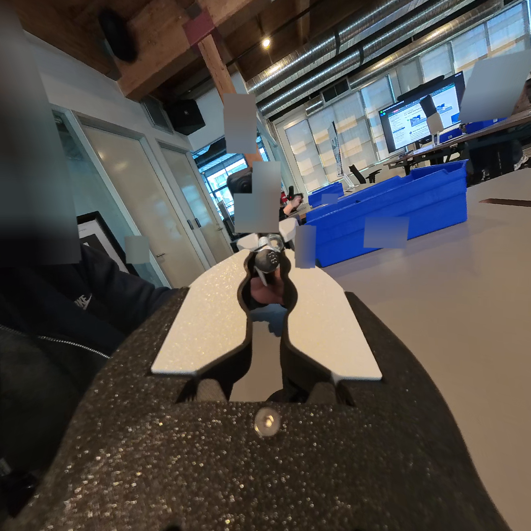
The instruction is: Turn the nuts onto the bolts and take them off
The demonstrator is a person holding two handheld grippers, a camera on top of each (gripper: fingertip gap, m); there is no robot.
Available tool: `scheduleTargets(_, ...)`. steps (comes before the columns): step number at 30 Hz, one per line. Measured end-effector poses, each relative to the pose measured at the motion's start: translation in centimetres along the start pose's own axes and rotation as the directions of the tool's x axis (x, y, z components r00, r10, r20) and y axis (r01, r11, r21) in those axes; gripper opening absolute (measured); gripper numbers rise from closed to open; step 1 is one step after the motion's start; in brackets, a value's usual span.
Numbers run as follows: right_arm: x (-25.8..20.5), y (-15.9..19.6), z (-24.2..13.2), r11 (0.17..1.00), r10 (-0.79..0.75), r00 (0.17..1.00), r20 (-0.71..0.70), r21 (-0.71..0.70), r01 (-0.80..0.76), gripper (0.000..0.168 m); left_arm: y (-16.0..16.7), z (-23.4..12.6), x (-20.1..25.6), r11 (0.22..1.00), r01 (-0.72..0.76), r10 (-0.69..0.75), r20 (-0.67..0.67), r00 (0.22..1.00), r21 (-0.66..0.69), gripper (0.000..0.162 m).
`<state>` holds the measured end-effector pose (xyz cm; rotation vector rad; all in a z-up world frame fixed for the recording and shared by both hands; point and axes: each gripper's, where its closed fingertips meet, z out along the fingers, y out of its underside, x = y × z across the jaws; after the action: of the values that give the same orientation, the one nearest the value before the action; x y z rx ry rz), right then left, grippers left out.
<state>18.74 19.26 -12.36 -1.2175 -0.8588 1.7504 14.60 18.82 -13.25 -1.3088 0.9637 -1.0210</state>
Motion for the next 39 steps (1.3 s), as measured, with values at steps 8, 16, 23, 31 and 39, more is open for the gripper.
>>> scheduleTargets(8, -0.3, 0.2, 0.3, 1.0, -0.009, 1.0, 0.005, -0.01, 0.009, 0.016, -0.6, 0.4, 1.0, 0.999, -0.019, 0.02, -0.036, 0.999, 0.04, 0.016)
scheduleTargets(16, -1.6, 0.7, 1.2, 0.999, -0.028, 0.999, 0.027, -0.021, 0.029, 0.016, -1.1, 1.0, 2.3, 0.996, -0.025, 0.033, -0.09, 0.995, 0.087, 0.017)
scheduleTargets(23, -1.6, 1.1, 1.2, 0.992, 0.125, 0.991, 0.055, -0.024, -0.124, 0.016, -0.7, 0.9, 2.5, 0.941, -0.338, 0.338, 0.016, 0.941, -0.022, 0.016)
scheduleTargets(31, -1.8, 1.4, 1.1, 0.956, 0.294, 0.949, 0.117, -0.019, -0.294, 0.016, -0.7, 0.9, 2.9, 0.729, -0.677, 0.685, 0.086, 0.724, -0.101, 0.017)
scheduleTargets(39, -2.3, 1.1, 1.0, 0.952, 0.304, 0.936, 0.178, -0.013, -0.307, 0.016, -1.2, 1.1, 3.6, 0.919, -0.388, 0.39, -0.019, 0.921, 0.066, 0.016)
